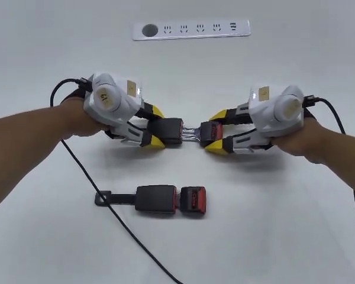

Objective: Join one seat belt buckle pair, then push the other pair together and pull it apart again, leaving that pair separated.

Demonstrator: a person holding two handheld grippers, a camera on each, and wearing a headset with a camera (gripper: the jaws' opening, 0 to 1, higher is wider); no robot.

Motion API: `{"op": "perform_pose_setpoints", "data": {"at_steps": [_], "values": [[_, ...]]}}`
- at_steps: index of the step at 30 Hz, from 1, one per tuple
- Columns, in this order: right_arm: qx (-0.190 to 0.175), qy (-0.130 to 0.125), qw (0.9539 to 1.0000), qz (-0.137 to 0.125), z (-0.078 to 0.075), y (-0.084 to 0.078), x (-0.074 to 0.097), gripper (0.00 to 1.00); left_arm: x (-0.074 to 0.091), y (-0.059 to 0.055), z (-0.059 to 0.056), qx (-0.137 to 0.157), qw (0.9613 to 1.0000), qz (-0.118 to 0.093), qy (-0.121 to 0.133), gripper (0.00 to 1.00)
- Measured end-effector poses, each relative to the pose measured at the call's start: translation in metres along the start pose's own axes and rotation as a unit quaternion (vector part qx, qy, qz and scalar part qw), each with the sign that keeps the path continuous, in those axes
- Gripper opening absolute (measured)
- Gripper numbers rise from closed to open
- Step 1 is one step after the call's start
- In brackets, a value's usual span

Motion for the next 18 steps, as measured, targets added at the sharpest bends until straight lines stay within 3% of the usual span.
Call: {"op": "perform_pose_setpoints", "data": {"at_steps": [4,18], "values": [[0.001,0.003,1.0000,0.004,-0.001,0.007,-0.011,0.35,0.000,0.000,0.000,-0.001,1.0000,0.003,-0.001,0.35],[0.007,0.012,0.9998,0.017,-0.004,0.008,-0.014,0.35,0.000,0.000,-0.002,-0.011,0.9999,0.013,-0.003,0.34]]}}
Point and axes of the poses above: the centre of the closed fingertips' face, and the gripper's own axes: x roughly backward along the fingers, z roughly to its left, y roughly out of its top, the point moved 2 cm from there along x, roughly backward along the fingers, and after that the axes turned 15 degrees about x, right-handed, at the moved point
